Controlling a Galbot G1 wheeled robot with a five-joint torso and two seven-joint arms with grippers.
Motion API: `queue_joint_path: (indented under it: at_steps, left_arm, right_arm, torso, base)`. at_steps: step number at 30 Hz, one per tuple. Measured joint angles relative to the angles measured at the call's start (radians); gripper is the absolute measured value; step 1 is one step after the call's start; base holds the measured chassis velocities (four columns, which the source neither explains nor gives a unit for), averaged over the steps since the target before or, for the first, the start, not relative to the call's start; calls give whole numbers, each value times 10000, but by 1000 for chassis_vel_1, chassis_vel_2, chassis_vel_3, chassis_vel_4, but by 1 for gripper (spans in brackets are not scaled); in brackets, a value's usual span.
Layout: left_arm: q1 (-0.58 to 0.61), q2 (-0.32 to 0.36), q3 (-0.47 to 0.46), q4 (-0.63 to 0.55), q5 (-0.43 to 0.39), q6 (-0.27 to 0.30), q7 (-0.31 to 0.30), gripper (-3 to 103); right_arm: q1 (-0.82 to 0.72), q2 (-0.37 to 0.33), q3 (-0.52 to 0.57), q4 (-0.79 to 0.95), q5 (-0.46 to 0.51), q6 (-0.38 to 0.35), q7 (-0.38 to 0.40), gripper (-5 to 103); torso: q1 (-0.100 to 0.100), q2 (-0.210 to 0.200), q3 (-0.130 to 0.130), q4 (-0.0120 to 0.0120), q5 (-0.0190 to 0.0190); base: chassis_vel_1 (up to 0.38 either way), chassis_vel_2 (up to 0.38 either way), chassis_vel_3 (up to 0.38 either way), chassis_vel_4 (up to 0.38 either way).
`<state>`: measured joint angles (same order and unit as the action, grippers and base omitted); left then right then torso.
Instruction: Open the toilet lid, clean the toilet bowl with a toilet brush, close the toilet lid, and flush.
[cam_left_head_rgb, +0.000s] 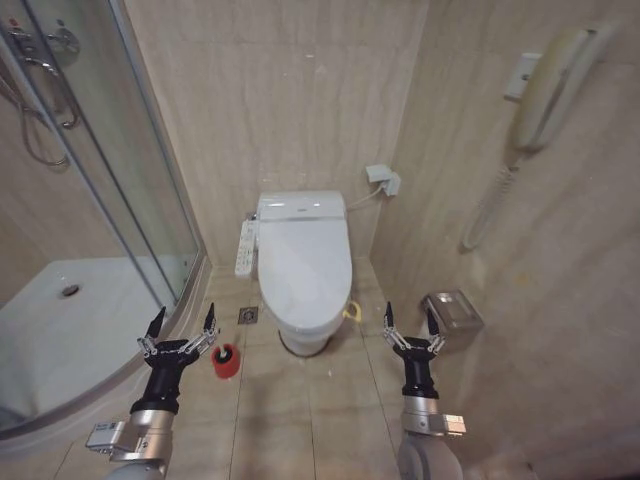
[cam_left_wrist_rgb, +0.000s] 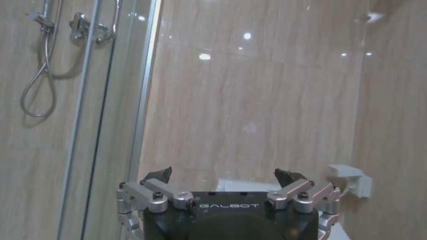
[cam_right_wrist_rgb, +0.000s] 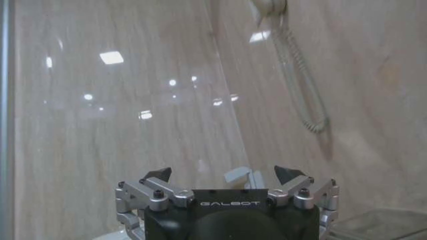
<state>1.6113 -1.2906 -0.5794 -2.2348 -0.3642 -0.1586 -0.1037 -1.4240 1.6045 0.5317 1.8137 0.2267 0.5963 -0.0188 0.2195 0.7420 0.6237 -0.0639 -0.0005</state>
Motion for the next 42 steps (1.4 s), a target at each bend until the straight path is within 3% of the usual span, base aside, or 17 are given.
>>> queue_joint_path:
  at_steps: [13,42]
  left_arm:
    - [6,-68,121,16,82,-3,25,100]
    - [271,-242,4,-122,139,-157,71,100]
  right_arm:
    - [-43,-40,-58,24,390,100,-225,100]
    - [-148,-130,62,110,121,112,-19,100]
  torso:
    - [21,-8,8,-2,6]
    - [10,-5,4,-2,6]
  base:
    - [-31,6,6,-12]
    - [4,-1,-2,3]
